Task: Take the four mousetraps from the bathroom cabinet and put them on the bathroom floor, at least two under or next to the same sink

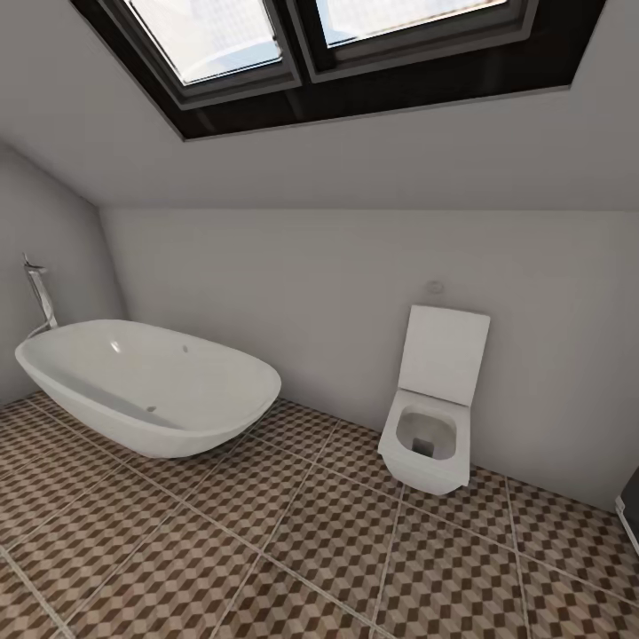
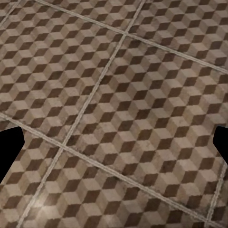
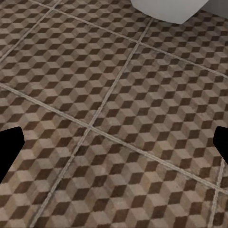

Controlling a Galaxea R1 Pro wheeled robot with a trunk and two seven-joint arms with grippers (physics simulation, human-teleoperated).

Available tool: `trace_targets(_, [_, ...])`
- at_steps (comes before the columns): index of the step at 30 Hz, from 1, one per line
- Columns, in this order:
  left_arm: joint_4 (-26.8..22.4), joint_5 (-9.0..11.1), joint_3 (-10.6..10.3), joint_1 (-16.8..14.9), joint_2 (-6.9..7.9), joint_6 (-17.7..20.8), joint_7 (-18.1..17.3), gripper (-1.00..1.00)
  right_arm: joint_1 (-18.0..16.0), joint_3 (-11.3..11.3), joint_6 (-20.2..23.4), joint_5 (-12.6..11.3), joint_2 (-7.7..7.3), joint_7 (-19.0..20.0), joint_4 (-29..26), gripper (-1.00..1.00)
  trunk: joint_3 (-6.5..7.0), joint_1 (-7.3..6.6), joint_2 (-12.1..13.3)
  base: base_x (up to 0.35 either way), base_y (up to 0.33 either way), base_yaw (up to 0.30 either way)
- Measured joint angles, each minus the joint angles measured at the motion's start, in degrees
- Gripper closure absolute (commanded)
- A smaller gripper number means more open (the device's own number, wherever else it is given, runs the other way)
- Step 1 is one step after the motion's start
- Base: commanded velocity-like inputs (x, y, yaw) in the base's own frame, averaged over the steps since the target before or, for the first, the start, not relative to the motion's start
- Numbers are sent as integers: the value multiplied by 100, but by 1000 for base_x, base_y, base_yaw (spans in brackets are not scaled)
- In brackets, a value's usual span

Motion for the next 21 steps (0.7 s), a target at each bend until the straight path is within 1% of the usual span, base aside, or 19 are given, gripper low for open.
trace_targets(21, [75,-5,1,0,0,0,0,-100,0,0,0,5,18,-13,0,-100,0,0,0,0,0,0])
